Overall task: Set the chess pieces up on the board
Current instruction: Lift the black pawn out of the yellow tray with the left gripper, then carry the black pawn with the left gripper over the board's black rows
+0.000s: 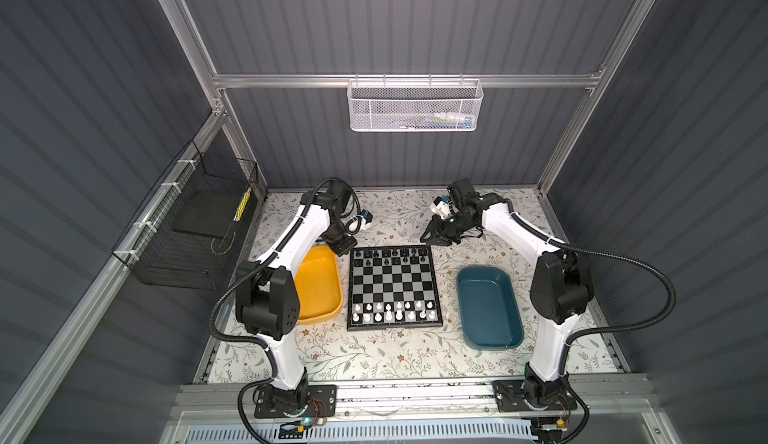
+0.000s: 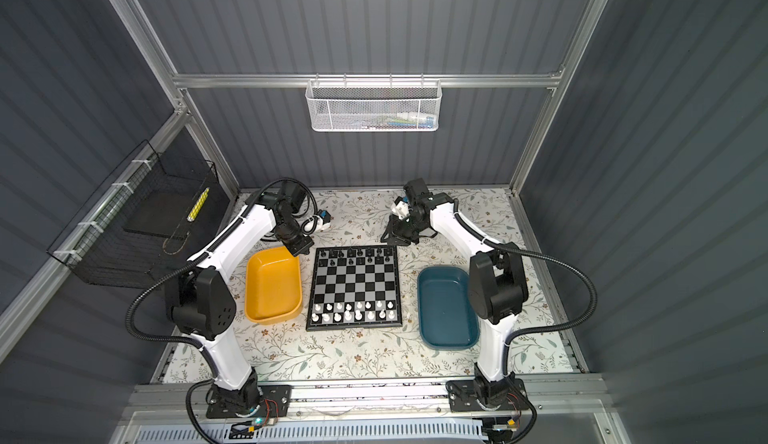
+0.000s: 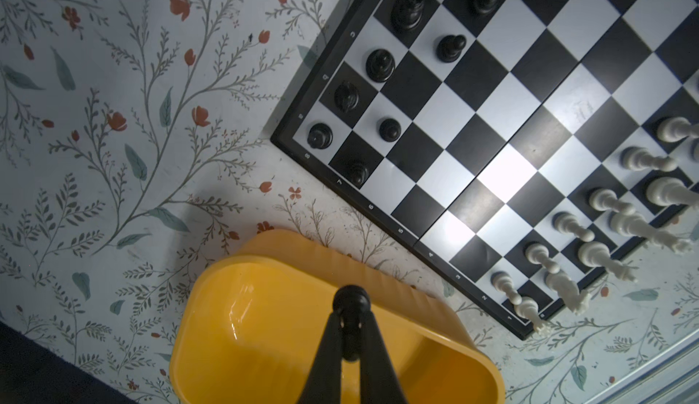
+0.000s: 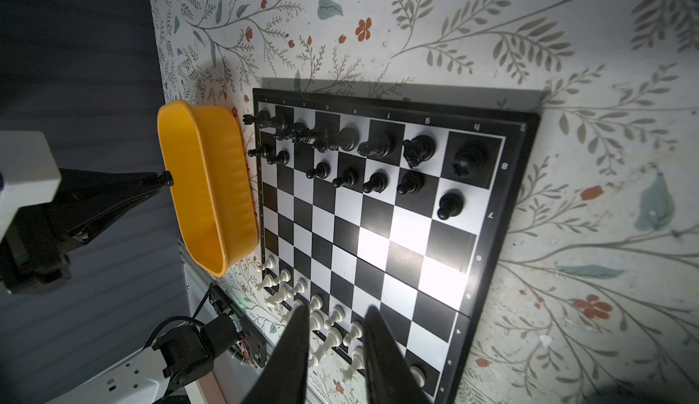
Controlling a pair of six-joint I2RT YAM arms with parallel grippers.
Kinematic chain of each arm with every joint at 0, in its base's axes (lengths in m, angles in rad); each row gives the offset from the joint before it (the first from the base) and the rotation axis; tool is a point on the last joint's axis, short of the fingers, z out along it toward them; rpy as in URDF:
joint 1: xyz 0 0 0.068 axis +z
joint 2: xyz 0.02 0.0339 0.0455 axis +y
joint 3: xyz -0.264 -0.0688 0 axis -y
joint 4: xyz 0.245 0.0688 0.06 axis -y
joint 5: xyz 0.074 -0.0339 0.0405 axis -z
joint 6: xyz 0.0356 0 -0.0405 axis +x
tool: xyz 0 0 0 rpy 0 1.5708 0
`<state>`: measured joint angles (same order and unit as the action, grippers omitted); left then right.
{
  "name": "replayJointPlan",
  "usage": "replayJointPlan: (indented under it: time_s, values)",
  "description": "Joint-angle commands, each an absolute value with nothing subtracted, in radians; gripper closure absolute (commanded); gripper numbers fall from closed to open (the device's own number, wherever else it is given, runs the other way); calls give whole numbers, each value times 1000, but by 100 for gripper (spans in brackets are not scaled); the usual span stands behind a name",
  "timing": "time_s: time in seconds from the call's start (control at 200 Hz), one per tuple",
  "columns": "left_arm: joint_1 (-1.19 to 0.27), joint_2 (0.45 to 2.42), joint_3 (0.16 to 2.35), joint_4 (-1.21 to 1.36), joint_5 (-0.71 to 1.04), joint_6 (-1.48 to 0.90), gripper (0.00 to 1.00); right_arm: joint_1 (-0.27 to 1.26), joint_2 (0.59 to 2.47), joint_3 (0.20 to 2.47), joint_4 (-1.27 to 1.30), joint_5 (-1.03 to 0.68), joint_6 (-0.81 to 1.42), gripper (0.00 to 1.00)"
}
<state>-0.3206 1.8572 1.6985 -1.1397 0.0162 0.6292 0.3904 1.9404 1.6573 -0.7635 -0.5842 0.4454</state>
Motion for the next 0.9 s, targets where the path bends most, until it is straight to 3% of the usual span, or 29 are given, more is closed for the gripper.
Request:
replayJointPlan:
  time_s: [0.0, 0.891]
  values:
    - [-341, 1898, 1759, -1156, 55, 638, 95, 379, 1881, 1631, -750, -592, 447, 72]
    - [-471, 2062, 1777, -1045, 69, 575, 95, 345, 1664, 1422, -759, -517, 409, 71]
